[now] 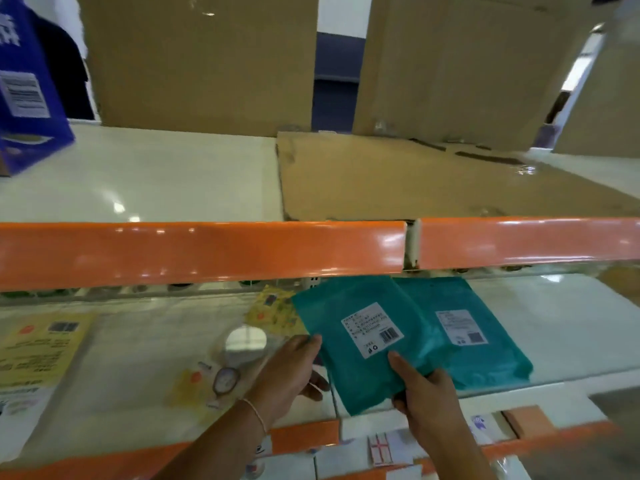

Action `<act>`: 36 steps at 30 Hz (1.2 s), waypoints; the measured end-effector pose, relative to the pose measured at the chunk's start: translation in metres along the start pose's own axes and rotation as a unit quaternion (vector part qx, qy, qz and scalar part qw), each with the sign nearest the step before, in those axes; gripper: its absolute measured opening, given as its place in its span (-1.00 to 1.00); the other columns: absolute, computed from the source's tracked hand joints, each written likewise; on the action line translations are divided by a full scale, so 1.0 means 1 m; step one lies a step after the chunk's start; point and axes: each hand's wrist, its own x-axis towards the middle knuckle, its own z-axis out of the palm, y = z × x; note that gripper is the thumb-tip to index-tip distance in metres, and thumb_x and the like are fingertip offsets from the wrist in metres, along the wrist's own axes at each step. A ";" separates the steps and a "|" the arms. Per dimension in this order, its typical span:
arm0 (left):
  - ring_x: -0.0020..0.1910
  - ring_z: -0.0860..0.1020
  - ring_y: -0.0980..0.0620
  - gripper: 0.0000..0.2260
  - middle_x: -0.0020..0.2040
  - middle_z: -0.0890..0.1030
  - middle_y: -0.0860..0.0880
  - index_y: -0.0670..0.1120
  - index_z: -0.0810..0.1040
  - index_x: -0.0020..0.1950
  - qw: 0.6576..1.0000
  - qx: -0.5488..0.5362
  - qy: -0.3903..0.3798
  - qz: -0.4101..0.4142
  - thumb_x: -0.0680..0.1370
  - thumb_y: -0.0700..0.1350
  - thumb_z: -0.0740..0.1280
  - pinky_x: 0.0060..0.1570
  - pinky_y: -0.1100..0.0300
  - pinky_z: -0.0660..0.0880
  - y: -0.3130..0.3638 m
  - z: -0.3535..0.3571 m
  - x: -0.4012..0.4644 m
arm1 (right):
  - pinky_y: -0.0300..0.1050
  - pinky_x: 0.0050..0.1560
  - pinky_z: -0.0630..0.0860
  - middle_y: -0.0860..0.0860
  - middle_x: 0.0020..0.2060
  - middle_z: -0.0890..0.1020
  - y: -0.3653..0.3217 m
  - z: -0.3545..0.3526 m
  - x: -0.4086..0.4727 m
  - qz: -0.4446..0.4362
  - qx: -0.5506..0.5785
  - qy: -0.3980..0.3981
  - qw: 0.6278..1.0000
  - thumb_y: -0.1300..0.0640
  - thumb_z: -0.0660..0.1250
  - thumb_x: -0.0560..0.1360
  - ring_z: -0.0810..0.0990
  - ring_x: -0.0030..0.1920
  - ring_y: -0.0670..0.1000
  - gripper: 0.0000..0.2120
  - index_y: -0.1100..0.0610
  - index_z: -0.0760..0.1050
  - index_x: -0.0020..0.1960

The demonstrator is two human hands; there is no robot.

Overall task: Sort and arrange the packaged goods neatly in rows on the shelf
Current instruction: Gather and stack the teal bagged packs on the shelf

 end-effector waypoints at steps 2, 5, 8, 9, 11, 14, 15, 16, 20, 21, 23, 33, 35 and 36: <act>-0.48 0.53 -0.06 -0.76 -0.04 0.58 -0.18 -0.14 0.46 0.15 1.000 0.020 -0.006 0.005 0.66 0.00 0.15 -0.51 0.17 0.45 0.002 0.019 0.007 | -0.23 -0.53 0.29 0.17 -0.28 0.54 -0.009 -0.022 0.010 -0.004 0.009 0.018 1.000 0.29 0.36 0.52 0.37 -0.46 -0.02 -0.94 0.27 0.50 -0.08; -0.50 0.52 -0.05 -0.76 0.01 0.57 -0.22 -0.15 0.44 0.16 0.999 0.045 -0.003 0.014 0.66 0.00 0.16 -0.54 0.19 0.43 0.006 0.044 0.013 | -0.23 -0.56 0.28 0.10 -0.35 0.50 -0.021 -0.051 0.026 -0.012 0.028 0.048 0.998 0.29 0.35 0.53 0.35 -0.50 -0.04 -0.92 0.22 0.47 -0.12; -0.45 0.53 -0.05 -0.77 0.02 0.58 -0.20 -0.13 0.44 0.18 0.998 0.063 -0.004 0.024 0.65 0.00 0.18 -0.52 0.18 0.44 0.008 0.065 0.019 | -0.22 -0.55 0.33 0.12 -0.28 0.50 -0.030 -0.077 0.041 -0.018 0.045 0.060 0.997 0.28 0.35 0.53 0.37 -0.45 -0.03 -0.95 0.21 0.48 -0.07; -0.44 0.54 -0.05 -0.78 0.02 0.58 -0.19 -0.11 0.45 0.18 0.997 0.069 -0.003 0.028 0.65 0.00 0.18 -0.52 0.18 0.44 0.009 0.072 0.020 | -0.22 -0.54 0.39 0.10 -0.24 0.54 -0.032 -0.085 0.045 -0.018 0.053 0.065 0.996 0.27 0.36 0.53 0.42 -0.40 -0.02 -0.94 0.20 0.49 -0.03; -0.44 0.54 -0.05 -0.82 0.02 0.58 -0.19 -0.08 0.47 0.12 0.997 0.075 -0.003 0.034 0.64 -0.01 0.19 -0.51 0.18 0.45 0.011 0.086 0.023 | -0.18 -0.44 0.50 0.09 -0.13 0.61 -0.035 -0.099 0.055 -0.012 0.070 0.072 0.995 0.25 0.38 0.52 0.53 -0.27 0.03 -0.89 0.16 0.51 0.03; -0.43 0.54 -0.06 -0.85 0.03 0.58 -0.19 -0.05 0.48 0.05 0.996 0.077 -0.006 0.038 0.64 0.00 0.20 -0.50 0.17 0.45 0.013 0.103 0.026 | -0.13 -0.38 0.55 0.12 -0.10 0.62 -0.039 -0.115 0.068 0.000 0.074 0.071 0.995 0.23 0.38 0.52 0.55 -0.30 0.04 -0.87 0.13 0.51 0.05; -0.42 0.54 -0.06 -0.85 0.03 0.58 -0.19 -0.05 0.48 0.05 0.996 0.081 -0.005 0.039 0.64 0.00 0.20 -0.48 0.16 0.46 0.013 0.108 0.027 | -0.12 -0.38 0.55 0.13 -0.11 0.62 -0.040 -0.118 0.071 0.003 0.069 0.068 0.995 0.22 0.38 0.52 0.54 -0.34 0.03 -0.86 0.15 0.51 0.07; -0.42 0.54 -0.05 -0.84 0.03 0.58 -0.18 -0.06 0.48 0.05 0.996 0.085 -0.003 0.041 0.64 0.00 0.20 -0.47 0.16 0.46 0.013 0.112 0.027 | -0.10 -0.36 0.57 0.13 -0.11 0.62 -0.041 -0.121 0.073 0.005 0.066 0.062 0.996 0.23 0.37 0.52 0.54 -0.35 0.03 -0.85 0.16 0.51 0.09; -0.39 0.55 -0.06 -0.81 0.03 0.58 -0.17 -0.08 0.48 0.07 0.995 0.092 -0.003 0.047 0.64 0.02 0.19 -0.44 0.15 0.47 0.012 0.122 0.030 | 0.10 -0.11 0.60 0.19 -0.11 0.62 -0.044 -0.130 0.080 0.008 0.049 0.050 0.998 0.21 0.37 0.53 0.53 -0.34 0.06 -0.83 0.21 0.50 0.09; -0.39 0.55 -0.06 -0.80 0.03 0.59 -0.16 -0.08 0.48 0.07 0.994 0.094 -0.003 0.047 0.64 0.03 0.19 -0.44 0.15 0.47 0.012 0.124 0.031 | 0.17 -0.04 0.59 0.22 -0.08 0.62 -0.043 -0.131 0.081 0.008 0.044 0.049 0.998 0.20 0.38 0.52 0.55 -0.31 0.09 -0.81 0.23 0.51 0.10; -0.39 0.55 -0.05 -0.80 0.03 0.59 -0.16 -0.09 0.48 0.08 0.994 0.099 -0.001 0.047 0.64 0.03 0.19 -0.44 0.15 0.47 0.012 0.127 0.032 | 0.24 0.05 0.59 0.23 -0.03 0.64 -0.044 -0.135 0.082 0.006 0.036 0.051 0.998 0.18 0.40 0.51 0.60 -0.20 0.17 -0.81 0.23 0.51 0.07; -0.41 0.54 -0.04 -0.83 0.03 0.58 -0.15 -0.05 0.48 0.07 0.994 0.104 0.007 0.030 0.65 0.01 0.17 -0.45 0.16 0.47 0.004 0.134 0.033 | -0.21 -0.55 0.32 0.11 -0.51 0.56 -0.047 -0.153 0.077 0.033 -0.211 0.088 0.973 -0.19 0.37 0.47 0.40 -0.57 -0.02 -0.47 0.35 0.54 -0.17; -0.40 0.54 -0.04 -0.82 0.03 0.59 -0.14 -0.06 0.48 0.09 0.994 0.103 0.011 0.023 0.65 0.01 0.17 -0.45 0.17 0.47 0.001 0.132 0.031 | -0.20 -0.54 0.30 0.10 -0.51 0.54 -0.045 -0.153 0.078 0.049 -0.195 0.076 0.977 -0.21 0.36 0.47 0.39 -0.56 -0.01 -0.47 0.33 0.53 -0.16; -0.39 0.54 -0.04 -0.80 0.04 0.58 -0.14 -0.07 0.47 0.12 0.994 0.103 0.012 0.021 0.65 0.01 0.17 -0.44 0.17 0.48 0.000 0.130 0.030 | -0.19 -0.53 0.30 0.10 -0.50 0.54 -0.045 -0.153 0.077 0.055 -0.183 0.071 0.979 -0.20 0.36 0.47 0.39 -0.55 -0.01 -0.48 0.32 0.52 -0.13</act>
